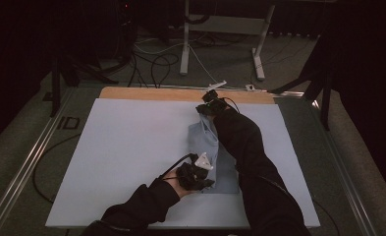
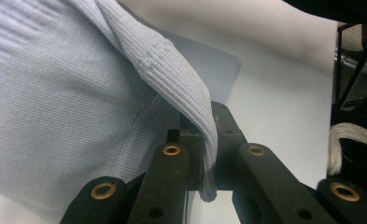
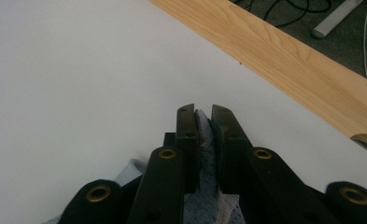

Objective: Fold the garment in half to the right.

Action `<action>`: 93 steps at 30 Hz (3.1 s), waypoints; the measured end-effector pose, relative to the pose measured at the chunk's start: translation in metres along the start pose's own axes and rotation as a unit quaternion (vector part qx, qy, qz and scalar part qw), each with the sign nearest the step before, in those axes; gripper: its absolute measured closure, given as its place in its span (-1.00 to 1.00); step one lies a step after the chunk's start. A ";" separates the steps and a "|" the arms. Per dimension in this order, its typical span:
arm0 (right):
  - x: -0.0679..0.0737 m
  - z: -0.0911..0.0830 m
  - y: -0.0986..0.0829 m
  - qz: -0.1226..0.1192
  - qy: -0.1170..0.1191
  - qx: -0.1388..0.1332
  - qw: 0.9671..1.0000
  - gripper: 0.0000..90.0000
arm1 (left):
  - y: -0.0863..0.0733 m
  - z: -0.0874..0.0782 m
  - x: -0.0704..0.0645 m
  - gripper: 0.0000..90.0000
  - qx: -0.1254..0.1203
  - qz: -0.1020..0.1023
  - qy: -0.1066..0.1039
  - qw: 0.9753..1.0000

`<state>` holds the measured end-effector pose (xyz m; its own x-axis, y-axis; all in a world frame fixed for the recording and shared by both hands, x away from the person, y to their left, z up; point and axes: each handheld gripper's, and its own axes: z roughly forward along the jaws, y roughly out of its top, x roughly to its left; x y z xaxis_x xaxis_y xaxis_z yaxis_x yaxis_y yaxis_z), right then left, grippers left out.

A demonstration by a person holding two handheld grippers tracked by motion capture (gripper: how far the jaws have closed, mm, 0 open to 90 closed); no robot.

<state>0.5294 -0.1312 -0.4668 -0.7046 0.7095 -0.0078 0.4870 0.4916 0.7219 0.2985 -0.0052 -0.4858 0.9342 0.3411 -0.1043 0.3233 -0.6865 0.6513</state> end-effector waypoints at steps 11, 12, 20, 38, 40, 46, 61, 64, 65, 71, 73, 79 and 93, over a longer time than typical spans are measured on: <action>-0.008 0.013 -0.010 0.005 0.007 0.013 1.000 0.82 | 0.004 0.018 0.004 0.93 0.018 -0.005 0.001 1.000; -0.008 0.013 -0.010 0.005 0.007 0.013 1.000 0.82 | 0.004 0.020 0.004 0.93 0.020 -0.006 0.000 1.000; -0.014 0.017 -0.016 0.014 0.007 0.016 1.000 0.74 | 0.007 0.027 0.005 0.93 0.024 -0.010 -0.001 1.000; -0.029 -0.008 -0.022 0.053 0.037 -0.024 0.998 -0.77 | 0.016 0.034 0.000 0.92 0.003 0.042 -0.010 0.999; -0.031 -0.013 -0.023 0.058 0.038 -0.032 0.997 -0.78 | 0.018 0.034 0.002 0.91 0.002 0.055 -0.015 0.998; -0.034 -0.021 -0.026 0.062 0.040 -0.038 0.997 -0.78 | 0.024 0.041 -0.002 0.85 0.027 0.098 -0.025 0.995; -0.037 -0.025 -0.035 0.074 0.050 -0.043 0.995 -0.78 | 0.030 0.060 -0.013 0.45 0.055 0.183 -0.109 0.976; -0.037 -0.026 -0.034 0.069 0.049 -0.044 0.995 -0.78 | 0.030 0.059 -0.015 0.41 0.052 0.190 -0.118 0.973; -0.037 -0.027 -0.034 0.067 0.051 -0.047 0.995 -0.78 | 0.031 0.058 -0.014 0.38 0.048 0.187 -0.119 0.974; -0.036 -0.028 -0.034 0.061 0.049 -0.045 0.996 -0.76 | 0.032 0.048 -0.009 0.32 0.031 0.177 -0.129 0.975; -0.036 -0.028 -0.034 0.057 0.050 -0.044 0.996 -0.76 | 0.031 0.044 -0.009 0.28 0.024 0.176 -0.129 0.976; -0.035 -0.031 -0.035 0.036 0.053 -0.038 0.997 -0.76 | 0.025 0.030 -0.003 0.14 0.006 0.166 -0.124 0.978; -0.030 -0.038 -0.038 0.021 0.061 -0.033 0.997 -0.76 | 0.001 -0.010 0.020 0.06 -0.016 0.126 -0.114 0.985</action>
<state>0.5123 -0.1904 -0.4679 -0.7438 0.6602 0.1039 0.4849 0.4261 0.7638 0.3160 0.0073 -0.4797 0.9950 0.0062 -0.0995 0.0745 -0.7092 0.7011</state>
